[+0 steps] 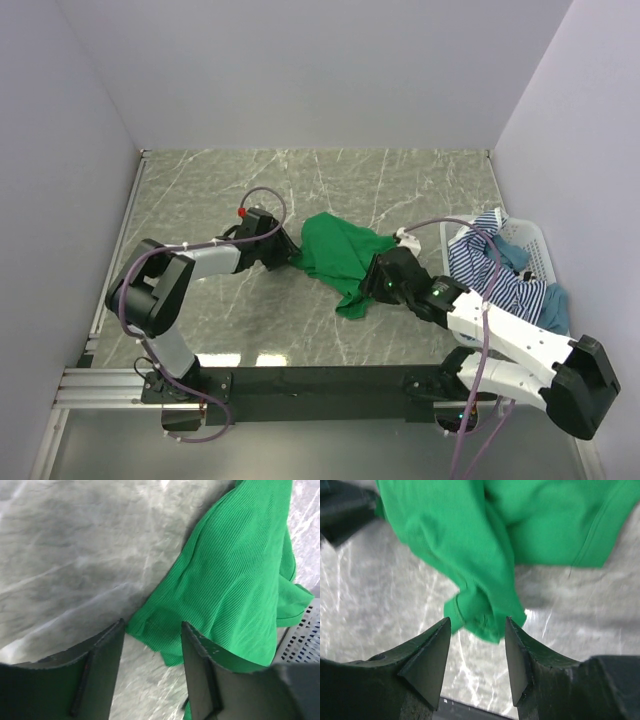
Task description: Fold and stack the tank tops
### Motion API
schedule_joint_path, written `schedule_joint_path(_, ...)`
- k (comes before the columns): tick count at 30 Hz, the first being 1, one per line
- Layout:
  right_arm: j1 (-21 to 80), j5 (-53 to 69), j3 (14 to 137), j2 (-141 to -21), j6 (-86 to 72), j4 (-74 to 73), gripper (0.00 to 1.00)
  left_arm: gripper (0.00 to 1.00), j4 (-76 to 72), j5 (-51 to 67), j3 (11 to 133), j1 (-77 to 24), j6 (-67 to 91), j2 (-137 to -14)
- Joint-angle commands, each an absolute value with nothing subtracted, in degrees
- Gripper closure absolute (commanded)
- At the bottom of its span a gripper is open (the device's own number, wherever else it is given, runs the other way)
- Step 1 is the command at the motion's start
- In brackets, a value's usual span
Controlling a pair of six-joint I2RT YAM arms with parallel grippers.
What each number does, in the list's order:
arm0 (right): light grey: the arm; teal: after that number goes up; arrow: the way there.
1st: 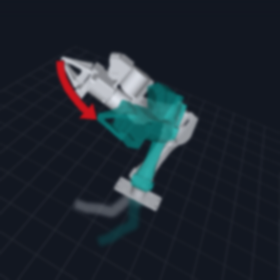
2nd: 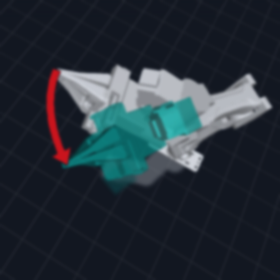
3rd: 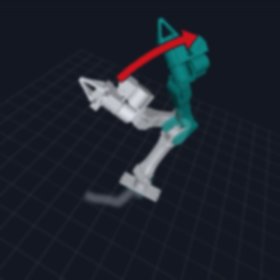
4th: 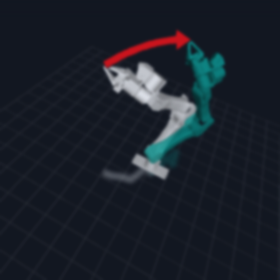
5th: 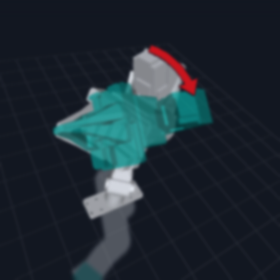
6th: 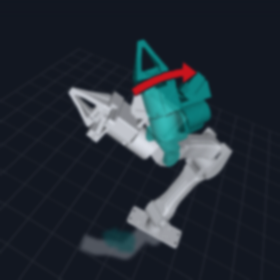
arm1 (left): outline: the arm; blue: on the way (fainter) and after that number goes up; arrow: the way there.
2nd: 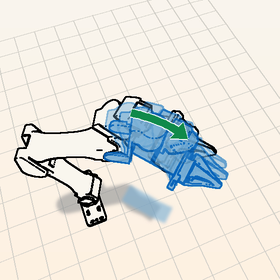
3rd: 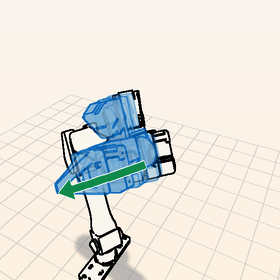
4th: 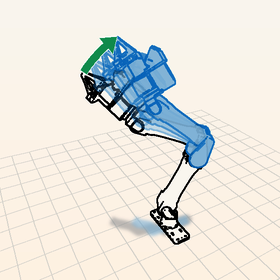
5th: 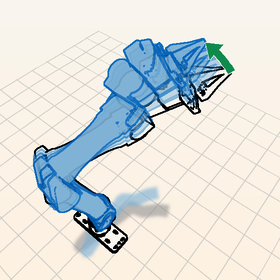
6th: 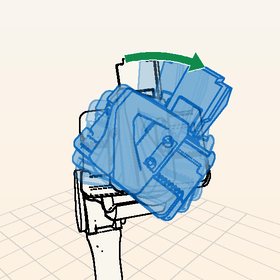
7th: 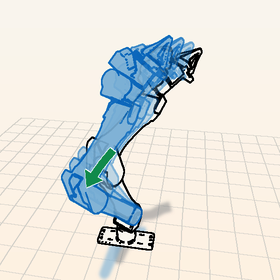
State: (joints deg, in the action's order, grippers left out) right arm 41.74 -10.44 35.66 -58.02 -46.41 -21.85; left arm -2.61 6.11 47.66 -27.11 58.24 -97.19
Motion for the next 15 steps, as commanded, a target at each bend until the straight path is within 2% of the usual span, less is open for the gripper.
schedule_joint_path(1, 45.43, -14.85, 34.72, -55.47, -51.31, -26.27, 0.45, 0.45, -4.57, 4.66, 48.34, -28.38, 59.24, -99.84)
schedule_joint_path(5, 48.51, -15.55, 30.77, -52.65, -55.71, -26.10, 0.45, 0.58, -4.66, 3.52, 47.90, -29.18, 59.76, -100.37)
schedule_joint_path(6, 49.47, -16.08, 29.80, -52.82, -56.42, -25.76, 0.45, 0.66, -4.22, 2.99, 47.90, -29.18, 59.77, -100.28)
schedule_joint_path(8, 51.41, -16.17, 29.18, -53.78, -58.09, -24.96, 0.44, 0.77, -3.61, 2.38, 48.25, -29.18, 59.68, -100.02)
schedule_joint_path(9, 52.03, -16.26, 28.92, -54.49, -58.53, -24.44, 0.43, 0.89, -3.34, 2.11, 48.25, -29.27, 59.59, -99.67)
schedule_joint_path(10, 52.55, -16.35, 28.83, -56.23, -59.14, -23.22, 0.42, 0.97, -2.30, 0.98, 48.51, -29.18, 59.68, -99.06)
schedule_joint_path(11, 53.86, -16.52, 28.92, -57.29, -59.41, -22.59, 0.42, 0.99, -1.68, 0.44, 48.69, -29.18, 59.85, -98.70)
schedule_joint_path(15, 55.90, -17.05, 28.83, -62.13, -60.73, -19.26, 0.39, 0.99, -0.18, -1.57, 48.60, -29.27, 59.94, -95.89)
